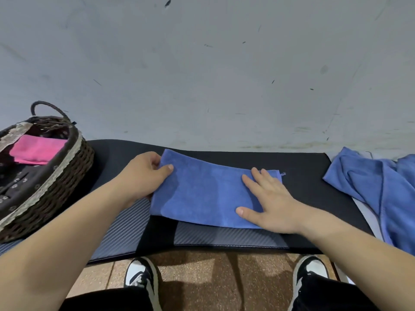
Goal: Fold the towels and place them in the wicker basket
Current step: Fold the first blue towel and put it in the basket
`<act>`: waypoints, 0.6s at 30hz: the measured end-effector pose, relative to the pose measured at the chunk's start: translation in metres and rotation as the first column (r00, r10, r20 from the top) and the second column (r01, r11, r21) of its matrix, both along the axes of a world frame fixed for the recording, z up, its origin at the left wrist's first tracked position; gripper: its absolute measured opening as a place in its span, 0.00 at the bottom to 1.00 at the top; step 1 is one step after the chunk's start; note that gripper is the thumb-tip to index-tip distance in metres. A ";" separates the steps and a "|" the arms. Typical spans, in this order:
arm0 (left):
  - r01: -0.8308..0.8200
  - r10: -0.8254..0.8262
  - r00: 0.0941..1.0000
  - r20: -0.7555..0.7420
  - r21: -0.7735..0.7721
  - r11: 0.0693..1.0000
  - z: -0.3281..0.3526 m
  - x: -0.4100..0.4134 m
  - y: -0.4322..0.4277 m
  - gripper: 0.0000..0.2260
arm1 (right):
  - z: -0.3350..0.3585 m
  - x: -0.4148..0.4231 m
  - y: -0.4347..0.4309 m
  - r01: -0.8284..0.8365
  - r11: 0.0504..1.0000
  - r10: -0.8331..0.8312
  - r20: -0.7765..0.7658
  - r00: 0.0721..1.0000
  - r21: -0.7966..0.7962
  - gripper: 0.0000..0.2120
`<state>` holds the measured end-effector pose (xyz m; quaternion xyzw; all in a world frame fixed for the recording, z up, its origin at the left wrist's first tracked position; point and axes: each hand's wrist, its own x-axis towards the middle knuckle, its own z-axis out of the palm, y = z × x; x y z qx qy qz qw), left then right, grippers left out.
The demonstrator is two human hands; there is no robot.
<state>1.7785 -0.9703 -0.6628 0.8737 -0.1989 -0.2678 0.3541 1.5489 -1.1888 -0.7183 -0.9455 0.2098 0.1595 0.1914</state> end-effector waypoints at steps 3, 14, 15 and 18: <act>-0.038 0.038 0.999 0.013 -0.051 0.998 0.016 -0.003 0.007 0.09 | -0.002 0.006 0.015 -0.050 0.998 0.053 0.092 0.994 -0.036 0.44; 0.064 -0.126 0.966 -0.227 -0.262 0.963 0.032 -0.081 -0.092 0.11 | 0.038 0.014 -0.020 0.395 0.712 -0.672 0.399 0.624 0.580 0.18; 0.091 -0.147 0.965 -0.217 -0.250 0.964 0.027 -0.086 -0.101 0.11 | 0.040 0.013 -0.021 0.397 0.640 -0.718 0.328 0.614 0.658 0.19; 0.221 -0.246 0.960 -0.134 -0.176 0.959 0.011 -0.103 -0.121 0.09 | 0.035 0.007 -0.026 0.410 0.484 -0.760 0.140 0.635 0.773 0.21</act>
